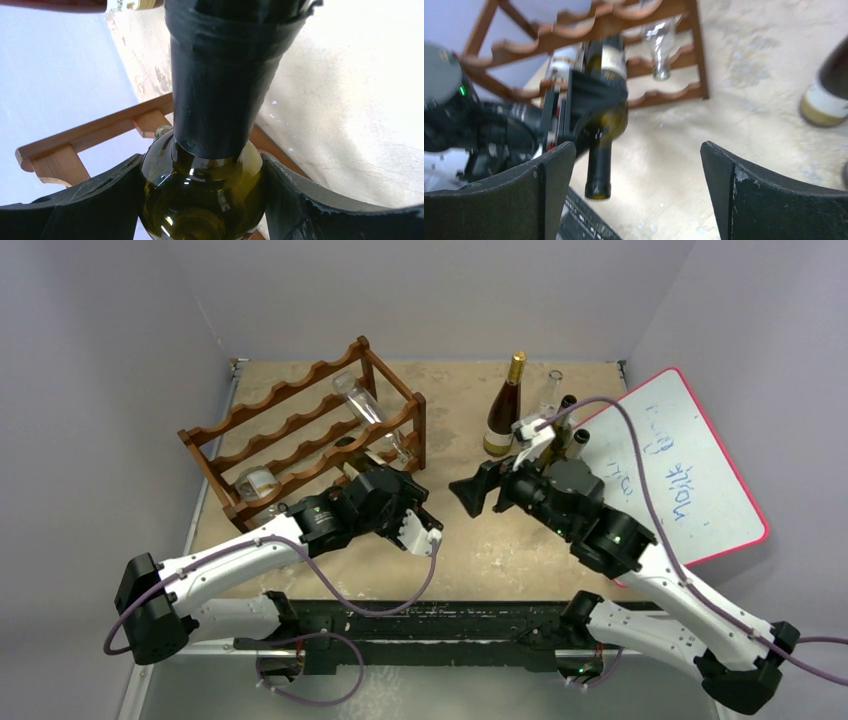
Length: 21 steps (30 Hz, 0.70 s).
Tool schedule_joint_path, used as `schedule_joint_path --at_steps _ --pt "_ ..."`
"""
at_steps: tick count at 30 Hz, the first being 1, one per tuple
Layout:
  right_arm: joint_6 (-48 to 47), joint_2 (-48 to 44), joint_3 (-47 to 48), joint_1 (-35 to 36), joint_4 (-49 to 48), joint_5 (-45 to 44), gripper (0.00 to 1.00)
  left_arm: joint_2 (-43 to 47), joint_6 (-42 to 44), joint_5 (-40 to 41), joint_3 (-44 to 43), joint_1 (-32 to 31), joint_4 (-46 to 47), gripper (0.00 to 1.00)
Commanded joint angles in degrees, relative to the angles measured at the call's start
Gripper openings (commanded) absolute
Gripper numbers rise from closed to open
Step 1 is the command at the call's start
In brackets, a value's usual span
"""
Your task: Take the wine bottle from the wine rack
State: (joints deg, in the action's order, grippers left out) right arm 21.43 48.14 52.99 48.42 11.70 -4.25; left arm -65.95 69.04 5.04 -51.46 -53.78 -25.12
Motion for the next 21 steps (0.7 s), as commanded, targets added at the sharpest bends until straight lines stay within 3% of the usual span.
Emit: schedule_joint_path --at_steps 1,7,15,21 --pt "-0.8 -3.8 4.6 0.2 -0.5 -13.1 0.99 2.8 -0.3 1.6 -5.2 -3.1 1.2 0.00" --pt "-3.8 -4.1 6.5 0.2 -2.2 -16.5 1.00 3.9 -2.1 1.5 -8.4 -5.8 -3.0 0.00" --pt "-4.6 -2.7 7.1 0.2 -2.9 -17.3 1.00 4.9 -13.1 -6.9 -14.9 -6.1 -4.9 0.00" --pt "-4.6 -2.6 7.0 0.2 -3.4 -17.5 1.00 4.8 -19.5 -8.2 -19.4 -6.3 -6.9 0.00"
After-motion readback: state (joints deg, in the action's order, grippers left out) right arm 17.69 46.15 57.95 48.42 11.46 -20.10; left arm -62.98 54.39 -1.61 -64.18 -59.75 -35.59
